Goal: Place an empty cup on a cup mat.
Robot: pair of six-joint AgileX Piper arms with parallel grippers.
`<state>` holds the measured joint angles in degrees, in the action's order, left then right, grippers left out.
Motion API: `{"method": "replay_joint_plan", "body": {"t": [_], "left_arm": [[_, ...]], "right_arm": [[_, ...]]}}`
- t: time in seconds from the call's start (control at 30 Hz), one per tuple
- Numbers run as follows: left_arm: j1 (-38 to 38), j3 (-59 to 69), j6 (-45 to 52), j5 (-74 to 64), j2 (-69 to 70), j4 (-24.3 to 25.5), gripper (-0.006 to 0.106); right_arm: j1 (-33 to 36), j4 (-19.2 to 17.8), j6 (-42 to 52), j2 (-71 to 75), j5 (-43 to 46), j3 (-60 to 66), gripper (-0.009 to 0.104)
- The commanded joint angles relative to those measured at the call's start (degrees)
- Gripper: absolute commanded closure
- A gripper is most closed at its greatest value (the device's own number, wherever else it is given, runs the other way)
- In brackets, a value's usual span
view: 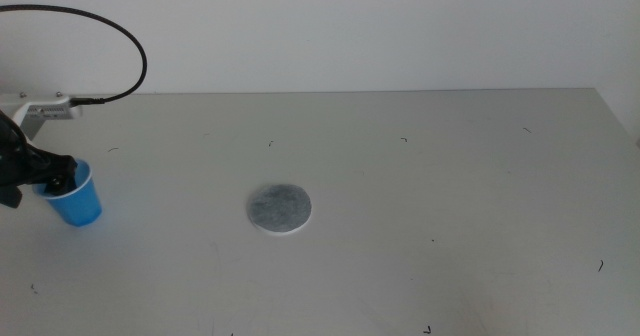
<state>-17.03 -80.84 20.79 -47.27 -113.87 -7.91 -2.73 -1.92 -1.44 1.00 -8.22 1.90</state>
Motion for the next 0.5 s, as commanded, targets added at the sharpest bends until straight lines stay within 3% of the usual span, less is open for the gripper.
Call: {"method": "replay_joint_plan", "body": {"t": [0.0,0.1,0.23,0.47], "left_arm": [[-0.05,-1.73,1.10,2.55,2.37,-2.24,0.011],[-0.05,-1.73,4.01,2.95,2.04,-5.51,0.044],[-0.05,-1.73,4.83,2.70,2.04,-10.46,0.100],[0.35,-1.73,0.40,-1.71,4.66,-10.67,0.100]], "right_arm": [[-0.04,-0.52,0.49,1.10,4.45,-0.66,0.001],[-0.04,-0.52,0.49,1.10,4.45,-0.66,0.001],[-0.04,-0.52,0.49,1.10,4.45,-0.66,0.001],[-0.04,-0.52,0.49,1.10,4.45,-0.66,0.001]]}}
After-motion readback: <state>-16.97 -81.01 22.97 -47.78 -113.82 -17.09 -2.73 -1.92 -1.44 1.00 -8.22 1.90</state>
